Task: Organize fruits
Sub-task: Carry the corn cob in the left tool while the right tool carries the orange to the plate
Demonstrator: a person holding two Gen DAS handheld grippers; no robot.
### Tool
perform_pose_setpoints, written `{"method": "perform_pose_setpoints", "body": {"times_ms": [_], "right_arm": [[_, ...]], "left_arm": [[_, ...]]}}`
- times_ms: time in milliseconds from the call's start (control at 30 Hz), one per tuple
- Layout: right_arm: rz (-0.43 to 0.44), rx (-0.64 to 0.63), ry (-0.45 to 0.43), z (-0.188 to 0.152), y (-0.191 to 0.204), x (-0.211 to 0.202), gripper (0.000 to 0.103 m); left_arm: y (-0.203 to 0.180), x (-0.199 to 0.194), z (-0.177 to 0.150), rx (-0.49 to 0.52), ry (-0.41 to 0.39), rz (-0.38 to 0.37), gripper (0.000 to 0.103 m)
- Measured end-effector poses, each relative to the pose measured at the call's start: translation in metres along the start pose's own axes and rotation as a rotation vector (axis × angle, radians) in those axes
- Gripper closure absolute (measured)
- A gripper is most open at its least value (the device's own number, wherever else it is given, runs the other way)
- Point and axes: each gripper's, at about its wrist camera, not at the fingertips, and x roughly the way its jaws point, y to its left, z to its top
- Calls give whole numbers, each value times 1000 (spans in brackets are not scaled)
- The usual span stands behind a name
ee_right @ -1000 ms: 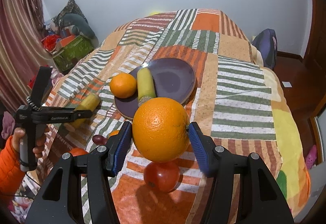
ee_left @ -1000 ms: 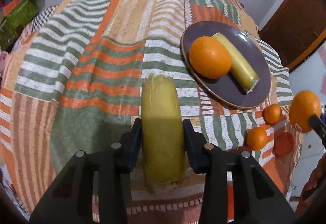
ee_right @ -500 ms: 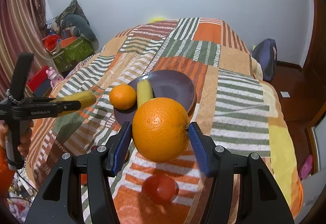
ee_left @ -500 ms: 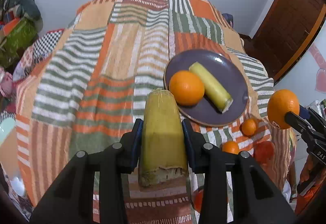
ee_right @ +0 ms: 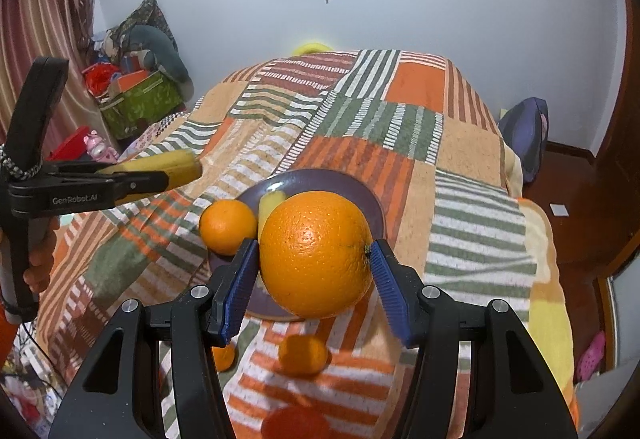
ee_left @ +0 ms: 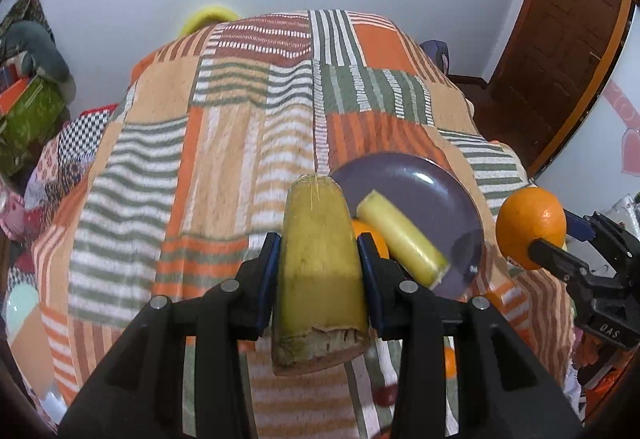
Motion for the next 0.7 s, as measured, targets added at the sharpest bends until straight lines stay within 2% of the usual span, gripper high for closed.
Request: {"method": "perform_pose_setpoints", "body": {"times_ms": [500, 700], "right_arm": [[4, -42, 47, 22, -6, 54, 49], [15, -62, 85, 28, -6, 78, 49]], "left_arm": [[-1, 73, 40, 29, 54, -14, 65], [-14, 95, 51, 86, 64, -23, 65]]}}
